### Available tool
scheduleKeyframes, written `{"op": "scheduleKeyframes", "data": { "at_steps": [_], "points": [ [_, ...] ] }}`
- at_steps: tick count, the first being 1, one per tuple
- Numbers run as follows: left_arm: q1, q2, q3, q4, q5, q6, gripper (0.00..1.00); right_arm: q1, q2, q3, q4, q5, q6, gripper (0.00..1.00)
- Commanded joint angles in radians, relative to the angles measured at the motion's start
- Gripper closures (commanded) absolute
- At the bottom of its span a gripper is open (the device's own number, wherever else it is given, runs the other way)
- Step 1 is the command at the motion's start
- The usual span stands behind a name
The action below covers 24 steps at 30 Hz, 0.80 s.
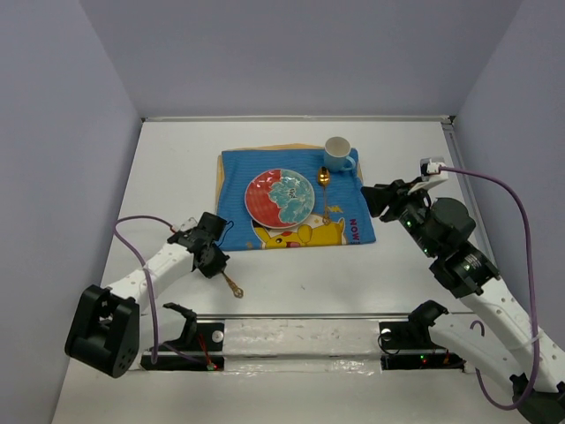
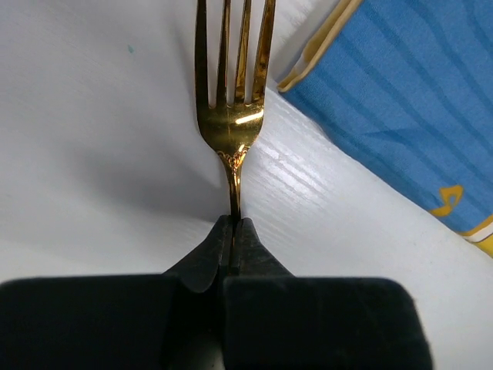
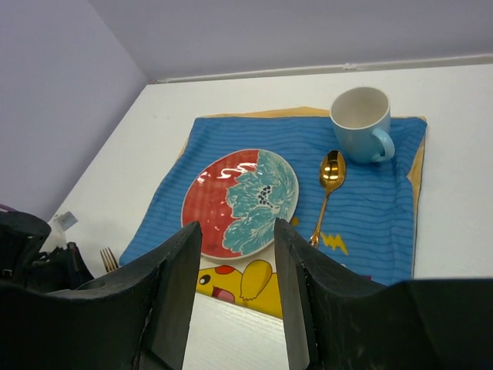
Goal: Set the dinner table for one person
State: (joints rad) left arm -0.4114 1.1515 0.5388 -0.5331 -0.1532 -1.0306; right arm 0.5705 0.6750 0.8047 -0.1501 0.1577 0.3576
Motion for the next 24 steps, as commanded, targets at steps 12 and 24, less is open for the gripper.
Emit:
{"op": "scheduleKeyframes", "data": {
  "at_steps": [12,24],
  "points": [
    [-0.043,-0.378,0.17,-0.223,-0.174,0.122,1.0,0.003,0.054,-0.004,0.017,0.117,-0.025,0.52],
    [-0.046,0.1,0.516,0.123,-0.224,0.674,1.0,0.003,0.132,-0.027,0.056,0.204,-0.037,0.52]
  ]
}}
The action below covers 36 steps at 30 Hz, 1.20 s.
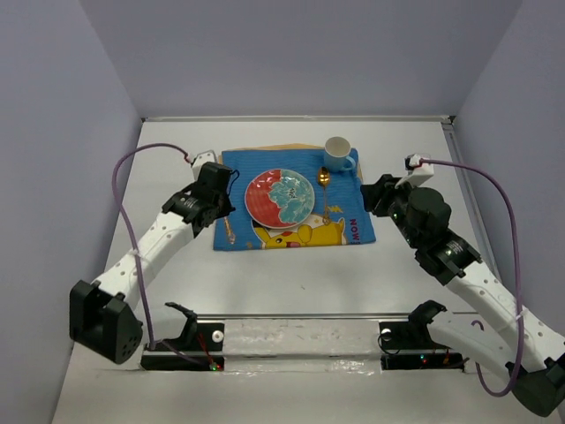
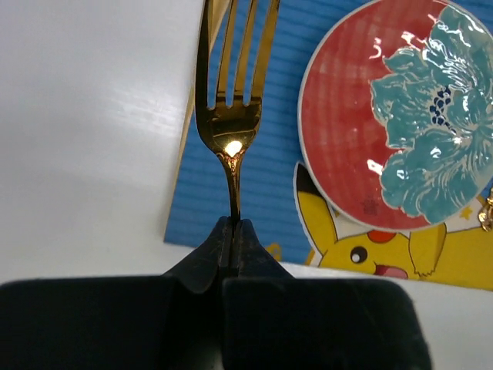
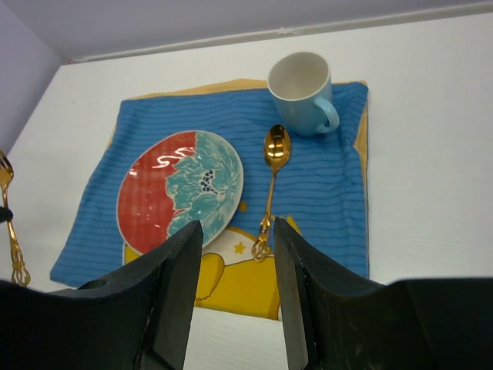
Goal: Set the dinner table for one person
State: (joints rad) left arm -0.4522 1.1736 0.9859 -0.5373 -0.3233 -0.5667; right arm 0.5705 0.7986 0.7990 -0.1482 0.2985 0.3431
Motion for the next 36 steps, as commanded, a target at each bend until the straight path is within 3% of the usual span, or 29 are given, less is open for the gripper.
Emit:
{"op": "scheduleKeyframes", "data": {
  "at_steps": [1,7,15,24,36],
  "points": [
    [-0.002,0.14,0.107,0.131,-0.048,0.231,1.0,0.003,0.007,-0.03,0.062,0.067,-0.024,0.52],
    [-0.009,0.389,0.244,0.151,-0.008,0.365,1.0,-0.006,0.001,-0.063,0.096,0.079,-0.021,0.52],
    [-0.009,0.538,0.273,0.235,-0.016,0.39,1.0,-0.015,0.03,-0.083,0.117,0.076,-0.013,0.52],
    [-0.003,0.627,0.298,0.244,-0.011,0.36,1.0,-0.015,0.057,-0.084,0.125,0.054,-0.013,0.52],
    [0.026,0.636,0.246,0.283,0.018,0.346,1.0,-0.015,0.056,-0.087,0.125,0.048,-0.018,0.53]
  ]
}}
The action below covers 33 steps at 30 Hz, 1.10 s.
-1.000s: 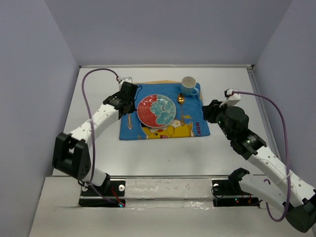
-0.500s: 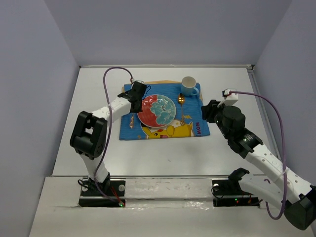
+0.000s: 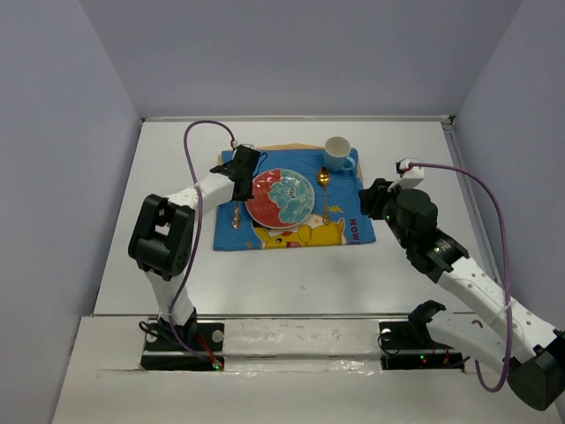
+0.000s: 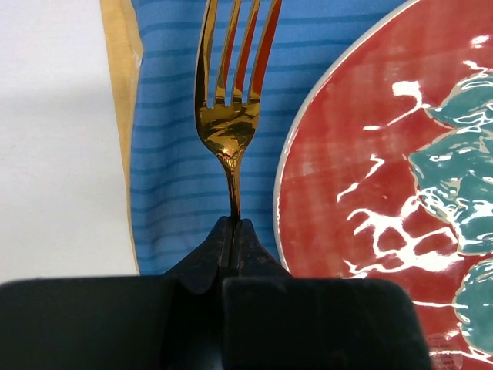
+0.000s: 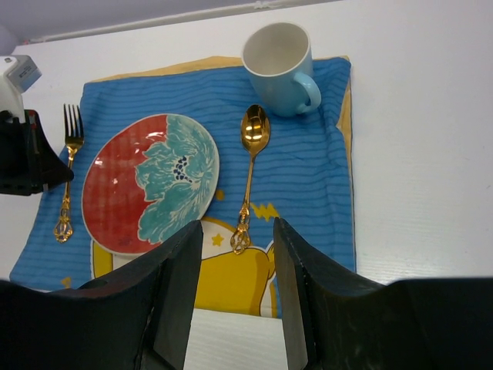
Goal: Set the dinner table for one person
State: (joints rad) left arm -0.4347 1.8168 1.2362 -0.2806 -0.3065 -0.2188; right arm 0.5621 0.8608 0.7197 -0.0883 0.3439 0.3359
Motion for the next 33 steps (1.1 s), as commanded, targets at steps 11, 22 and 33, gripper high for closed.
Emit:
{"op": "scheduleKeyframes", "data": {
  "at_steps": [11,22,33],
  "points": [
    [0.027,0.029,-0.011,0.037,0.053,-0.017,1.0,-0.007,-0.009,-0.009,0.065,0.007,-0.009,0.53],
    [0.04,0.064,-0.001,0.034,0.046,-0.011,1.0,-0.007,-0.017,-0.012,0.065,0.004,-0.011,0.53],
    [0.04,0.081,-0.006,0.02,0.041,-0.027,1.0,-0.007,-0.016,-0.014,0.065,0.009,-0.011,0.53]
  ]
}}
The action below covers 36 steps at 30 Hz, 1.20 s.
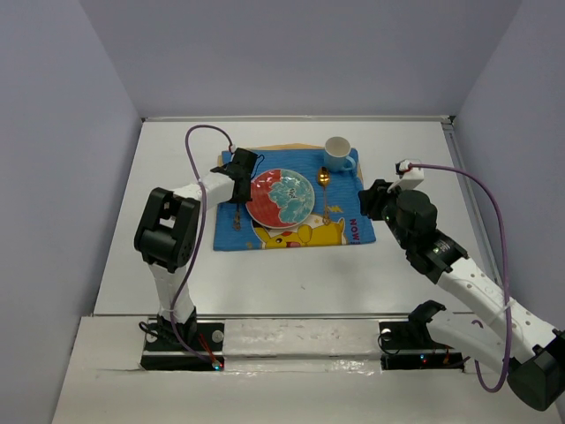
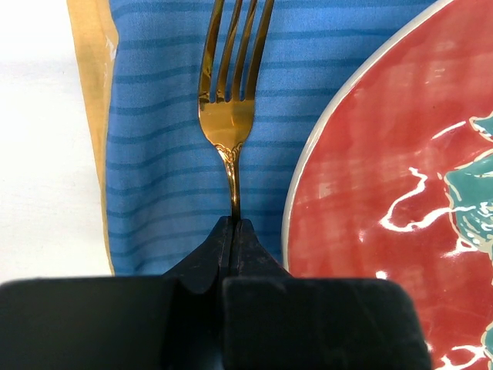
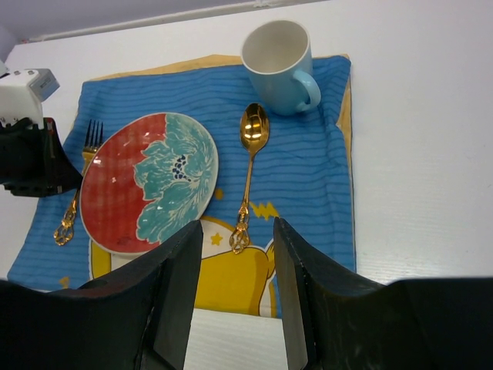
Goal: Set the dinner table for one person
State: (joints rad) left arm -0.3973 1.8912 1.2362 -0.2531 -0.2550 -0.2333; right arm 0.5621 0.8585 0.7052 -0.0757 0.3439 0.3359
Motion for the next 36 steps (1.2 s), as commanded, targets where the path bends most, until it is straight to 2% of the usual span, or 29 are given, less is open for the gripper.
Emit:
{"op": "scheduleKeyframes", "data": {
  "at_steps": [1,6,7,9,10,12,13,16,19,27,29,33,34,36],
  "points": [
    [0.005,0.006,-0.009,-0.006,-0.01,-0.014,1.0,-0.007,-0.013,0.0,0.053,0.009,-0.011,0.53],
    [0.003,0.003,-0.009,-0.012,-0.01,-0.029,1.0,-0.007,-0.015,0.0,0.053,0.01,-0.012,0.53],
    [0.003,0.0,-0.007,-0.014,-0.018,-0.032,0.95,-0.007,-0.015,0.0,0.051,0.01,-0.012,0.53],
    [0.005,-0.007,-0.011,-0.017,-0.039,-0.04,0.79,-0.007,-0.019,0.0,0.051,0.01,-0.012,0.52],
    [0.006,-0.018,-0.007,-0.017,-0.053,-0.041,0.65,-0.007,-0.019,0.0,0.051,0.009,-0.012,0.52],
    [0.009,-0.033,-0.007,-0.015,-0.059,-0.044,0.53,-0.007,-0.019,0.0,0.051,0.009,-0.012,0.52],
    [0.011,-0.053,-0.006,-0.014,-0.066,-0.049,0.42,-0.007,-0.019,0.0,0.051,0.01,-0.012,0.52],
    [0.014,-0.095,-0.004,0.0,-0.084,-0.052,0.25,-0.007,-0.015,0.0,0.051,0.01,-0.014,0.52],
    [0.015,-0.182,0.003,0.006,-0.116,-0.046,0.19,-0.007,-0.012,0.0,0.053,0.007,-0.011,0.52],
    [0.029,-0.349,0.019,0.063,-0.133,-0.04,0.17,-0.007,-0.032,-0.003,0.053,0.003,-0.006,0.52],
    [0.031,-0.403,0.011,0.07,-0.103,-0.044,0.17,-0.007,-0.029,-0.003,0.053,0.0,-0.006,0.52],
    [0.031,-0.593,-0.101,0.231,0.019,-0.038,0.16,-0.007,-0.039,0.0,0.053,-0.009,-0.003,0.52],
    [0.029,-0.692,-0.151,0.251,0.051,-0.038,0.11,-0.007,-0.048,-0.001,0.053,-0.014,0.002,0.52],
    [0.029,-0.789,-0.196,0.331,0.069,-0.038,0.01,-0.007,-0.074,-0.001,0.053,-0.019,0.008,0.52]
  ]
}}
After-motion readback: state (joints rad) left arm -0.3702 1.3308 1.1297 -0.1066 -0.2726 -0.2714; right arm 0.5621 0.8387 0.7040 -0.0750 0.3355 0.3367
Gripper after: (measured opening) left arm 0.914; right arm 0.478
